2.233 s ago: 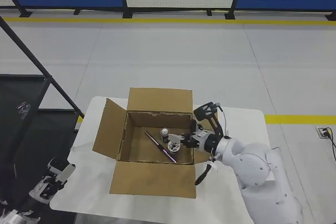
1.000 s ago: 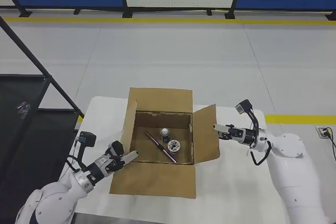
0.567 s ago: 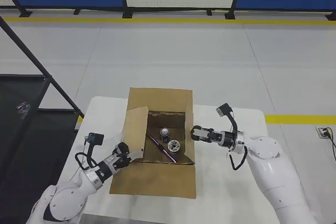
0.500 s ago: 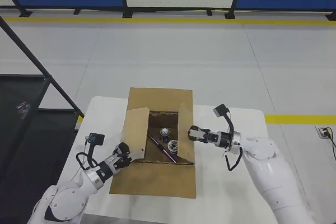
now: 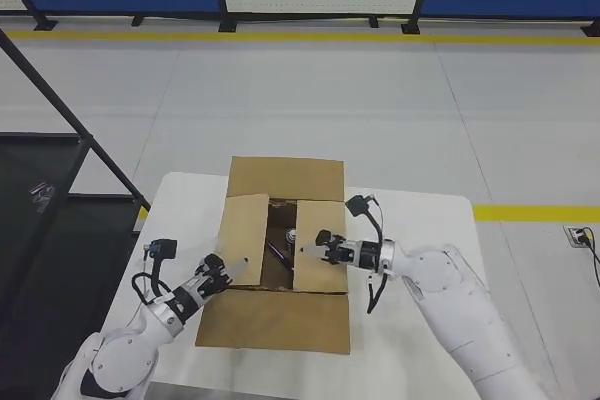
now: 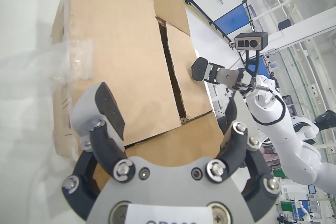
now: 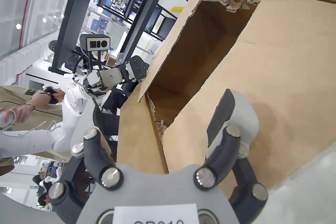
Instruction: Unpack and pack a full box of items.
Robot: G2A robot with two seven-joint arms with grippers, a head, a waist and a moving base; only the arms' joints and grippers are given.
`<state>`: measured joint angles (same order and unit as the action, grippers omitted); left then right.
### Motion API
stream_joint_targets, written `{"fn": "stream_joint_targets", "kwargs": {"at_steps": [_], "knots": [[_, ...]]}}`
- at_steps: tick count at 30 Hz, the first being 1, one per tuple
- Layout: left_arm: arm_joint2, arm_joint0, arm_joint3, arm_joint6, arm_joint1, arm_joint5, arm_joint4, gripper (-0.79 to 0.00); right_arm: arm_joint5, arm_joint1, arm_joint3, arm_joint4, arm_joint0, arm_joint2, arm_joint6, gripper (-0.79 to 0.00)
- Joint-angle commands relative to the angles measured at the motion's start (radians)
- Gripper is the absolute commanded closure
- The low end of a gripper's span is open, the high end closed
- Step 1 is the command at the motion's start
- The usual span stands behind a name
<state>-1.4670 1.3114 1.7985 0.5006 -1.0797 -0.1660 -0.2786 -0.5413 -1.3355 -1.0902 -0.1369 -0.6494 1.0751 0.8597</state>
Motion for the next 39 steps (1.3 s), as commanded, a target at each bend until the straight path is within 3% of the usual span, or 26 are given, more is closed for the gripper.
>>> {"fn": "stream_joint_targets", "kwargs": {"at_steps": [1,13,19,26,33,36,39], "knots": [[0.003,-0.003,-0.003,0.01,0.0,-0.007,0.004,-0.785,0.006,0.001,-0.011,-0.027,-0.001,-0.007,-0.008,-0.785],[0.029,-0.021,-0.033,0.004,-0.002,-0.002,-0.034,-0.785,0.02,0.007,-0.049,-0.084,-0.017,-0.025,-0.035,-0.785],[-0.03,0.028,0.04,-0.02,0.003,-0.052,0.0,-0.785,0.003,0.012,-0.061,-0.073,-0.019,-0.016,-0.034,-0.785],[-0.237,0.201,0.155,0.007,0.019,-0.155,0.134,-0.785,-0.022,0.027,-0.095,-0.04,-0.036,0.022,-0.029,-0.785],[-0.466,0.452,0.137,0.141,0.029,-0.275,0.343,-0.785,0.023,0.035,-0.107,-0.053,-0.056,0.063,-0.1,-0.785],[-0.506,0.515,0.125,0.2,0.031,-0.304,0.37,-0.785,0.023,0.035,-0.107,-0.053,-0.056,0.063,-0.1,-0.785],[-0.503,0.527,0.107,0.259,0.033,-0.302,0.428,-0.785,0.023,0.035,-0.107,-0.053,-0.056,0.063,-0.1,-0.785]]}}
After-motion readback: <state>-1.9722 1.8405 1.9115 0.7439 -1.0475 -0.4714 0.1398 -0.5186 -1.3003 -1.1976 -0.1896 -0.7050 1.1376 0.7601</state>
